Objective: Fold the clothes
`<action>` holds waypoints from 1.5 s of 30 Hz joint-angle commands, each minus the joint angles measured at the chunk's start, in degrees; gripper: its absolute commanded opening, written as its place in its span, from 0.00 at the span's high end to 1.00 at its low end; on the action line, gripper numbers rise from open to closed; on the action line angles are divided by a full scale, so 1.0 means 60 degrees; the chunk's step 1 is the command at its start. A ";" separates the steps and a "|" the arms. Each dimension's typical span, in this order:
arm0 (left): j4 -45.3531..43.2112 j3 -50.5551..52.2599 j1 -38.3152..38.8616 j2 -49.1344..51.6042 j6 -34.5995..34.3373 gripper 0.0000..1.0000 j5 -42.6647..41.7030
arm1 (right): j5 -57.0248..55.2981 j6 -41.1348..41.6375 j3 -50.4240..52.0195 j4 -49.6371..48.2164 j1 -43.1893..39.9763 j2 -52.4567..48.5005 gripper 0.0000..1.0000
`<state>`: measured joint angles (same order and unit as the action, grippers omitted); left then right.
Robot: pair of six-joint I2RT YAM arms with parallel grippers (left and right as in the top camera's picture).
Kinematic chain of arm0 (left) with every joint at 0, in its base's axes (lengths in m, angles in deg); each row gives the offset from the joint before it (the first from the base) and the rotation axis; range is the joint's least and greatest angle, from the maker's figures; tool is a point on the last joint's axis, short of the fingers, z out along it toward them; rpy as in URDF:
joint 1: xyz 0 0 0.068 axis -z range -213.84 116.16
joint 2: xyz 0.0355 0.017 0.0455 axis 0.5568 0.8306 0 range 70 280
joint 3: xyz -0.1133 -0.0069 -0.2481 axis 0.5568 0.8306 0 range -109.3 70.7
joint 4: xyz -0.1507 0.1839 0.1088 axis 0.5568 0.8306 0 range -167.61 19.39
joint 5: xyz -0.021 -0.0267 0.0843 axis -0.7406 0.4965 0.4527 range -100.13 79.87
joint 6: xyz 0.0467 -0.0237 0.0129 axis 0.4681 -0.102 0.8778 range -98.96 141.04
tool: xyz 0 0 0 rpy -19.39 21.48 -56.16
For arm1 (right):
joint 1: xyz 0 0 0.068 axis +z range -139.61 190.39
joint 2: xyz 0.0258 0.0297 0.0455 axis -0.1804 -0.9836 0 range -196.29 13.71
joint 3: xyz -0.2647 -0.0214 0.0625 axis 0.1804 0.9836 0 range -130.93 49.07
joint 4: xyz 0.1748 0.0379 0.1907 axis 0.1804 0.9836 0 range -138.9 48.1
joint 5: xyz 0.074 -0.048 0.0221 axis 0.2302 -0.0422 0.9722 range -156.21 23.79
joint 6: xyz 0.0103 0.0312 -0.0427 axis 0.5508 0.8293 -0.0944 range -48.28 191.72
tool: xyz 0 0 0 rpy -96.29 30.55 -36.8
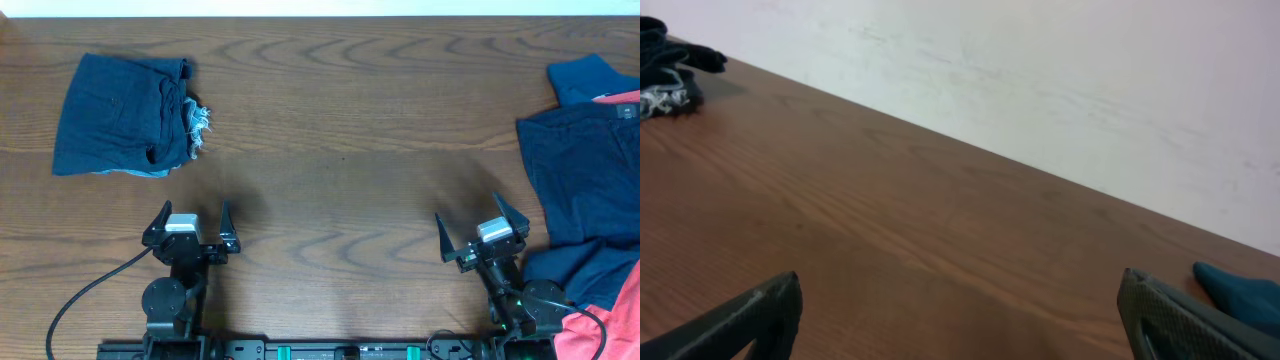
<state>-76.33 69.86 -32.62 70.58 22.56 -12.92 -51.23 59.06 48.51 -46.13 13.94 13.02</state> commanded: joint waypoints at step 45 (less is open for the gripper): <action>-0.0809 -0.0229 -0.0040 -0.0055 -0.1362 0.02 -0.1038 | 0.0874 0.2987 -0.0616 -0.0521 -0.0153 -0.0069 0.01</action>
<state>-80.42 70.01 -32.62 70.60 20.22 -16.26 -48.80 69.90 47.94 -49.76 13.94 12.95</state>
